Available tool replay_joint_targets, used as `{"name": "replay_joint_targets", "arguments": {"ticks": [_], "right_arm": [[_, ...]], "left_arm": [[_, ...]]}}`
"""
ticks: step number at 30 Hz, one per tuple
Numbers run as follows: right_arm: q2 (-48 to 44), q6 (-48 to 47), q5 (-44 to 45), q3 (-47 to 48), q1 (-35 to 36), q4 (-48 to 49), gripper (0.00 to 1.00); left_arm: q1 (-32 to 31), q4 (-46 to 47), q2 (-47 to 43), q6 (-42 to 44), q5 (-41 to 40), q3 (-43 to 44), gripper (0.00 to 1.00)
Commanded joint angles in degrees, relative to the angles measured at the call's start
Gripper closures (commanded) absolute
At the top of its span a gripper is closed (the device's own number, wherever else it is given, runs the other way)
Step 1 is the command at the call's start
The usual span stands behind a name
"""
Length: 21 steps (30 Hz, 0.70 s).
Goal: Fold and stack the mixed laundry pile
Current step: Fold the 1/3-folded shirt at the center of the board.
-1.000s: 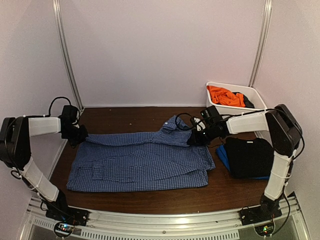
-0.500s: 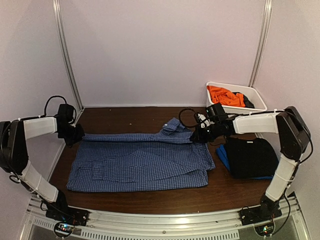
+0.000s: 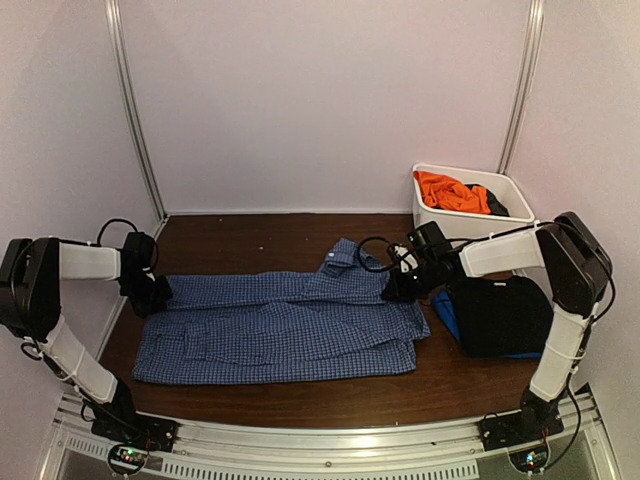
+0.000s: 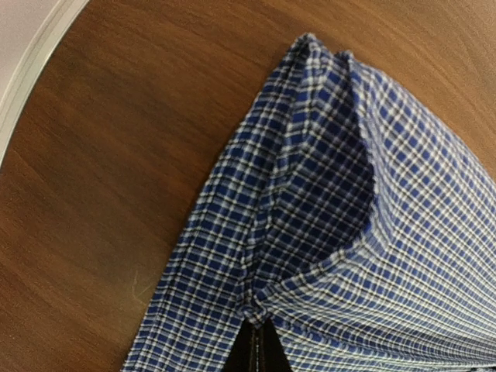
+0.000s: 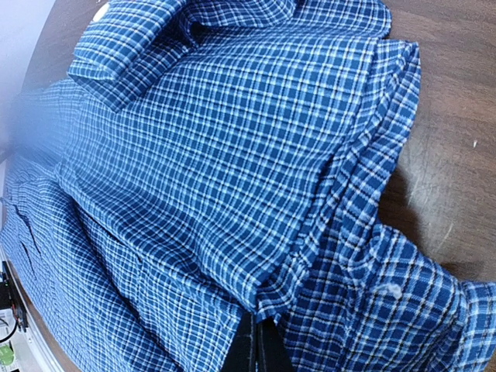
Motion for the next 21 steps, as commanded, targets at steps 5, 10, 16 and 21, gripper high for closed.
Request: {"name": "replay_joint_targets", "arguments": {"ticks": [5,10,16,21], "right_arm": [[-1.8,-1.2,1.6,0.6,-0.2,-1.8,1.00],[-1.5,-2.3,1.5,1.8,-0.2,-3.8,1.00],[-1.8,-4.0,-0.9,2.4,-0.2,-6.3,0.73],[-9.0,-5.5,2.4,4.1,-0.2,-7.4,0.41]], "left_arm": [[0.5,0.8,0.7,-1.5,-2.9,0.0,1.00],[0.5,-1.1,-0.3,-0.7,-3.8,1.6,1.00],[0.5,-1.7,-3.4,1.0,-2.8,1.6,0.88],[-0.5,2.0,-12.8,6.2,1.1,1.7,0.59]]}}
